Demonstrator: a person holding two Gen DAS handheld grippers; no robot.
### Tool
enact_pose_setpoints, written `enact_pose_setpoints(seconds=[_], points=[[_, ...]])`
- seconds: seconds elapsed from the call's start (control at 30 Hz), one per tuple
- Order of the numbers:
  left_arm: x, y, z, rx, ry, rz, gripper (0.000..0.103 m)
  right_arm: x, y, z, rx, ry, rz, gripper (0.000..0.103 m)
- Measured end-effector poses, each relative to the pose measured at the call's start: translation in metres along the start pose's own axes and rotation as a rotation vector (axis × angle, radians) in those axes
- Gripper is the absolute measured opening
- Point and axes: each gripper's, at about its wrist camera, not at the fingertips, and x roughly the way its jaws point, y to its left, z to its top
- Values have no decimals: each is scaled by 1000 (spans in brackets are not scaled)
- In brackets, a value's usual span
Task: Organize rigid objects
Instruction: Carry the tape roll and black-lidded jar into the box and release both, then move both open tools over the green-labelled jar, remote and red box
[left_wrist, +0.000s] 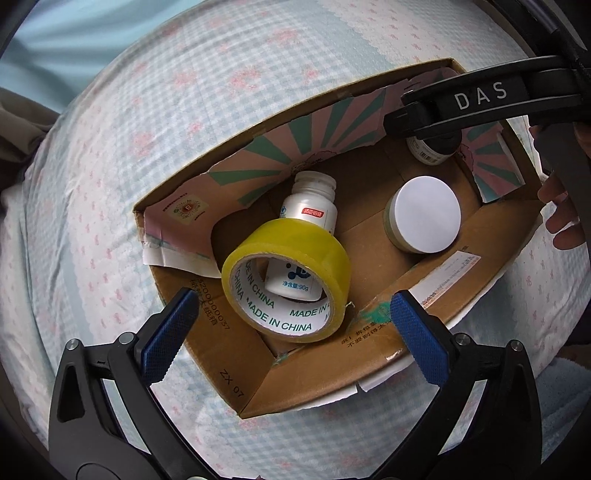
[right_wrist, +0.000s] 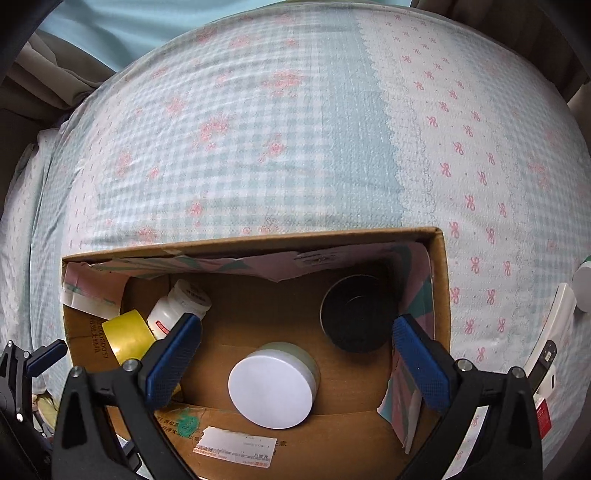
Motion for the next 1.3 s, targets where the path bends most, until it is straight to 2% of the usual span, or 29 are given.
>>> enact_pose_setpoints(seconds=[0.37,0.63,0.77,1.0,1.1,1.3], points=[[-25,10,-10,-19,-60,5,103,-28,5,-7,3,-46,-8,103],[-75,12,-26,-44,-122,25,103,-75,13,-27,-3,-94,43,103],[-102,11,-35,-73,-148,5,103,-108,10,-43,11,-136,48,103],[-136,-14,-42,-78,-185,-69,103,-159,-19,-74,27,-196,-1,103],[-143,-34,-39,-59,-190,-99,103,-178,-43,-90,46,-221,-25,103],[-151,-82,-31,-28,-193,-104,103,-205,-104,-123,53,-230,-40,103]])
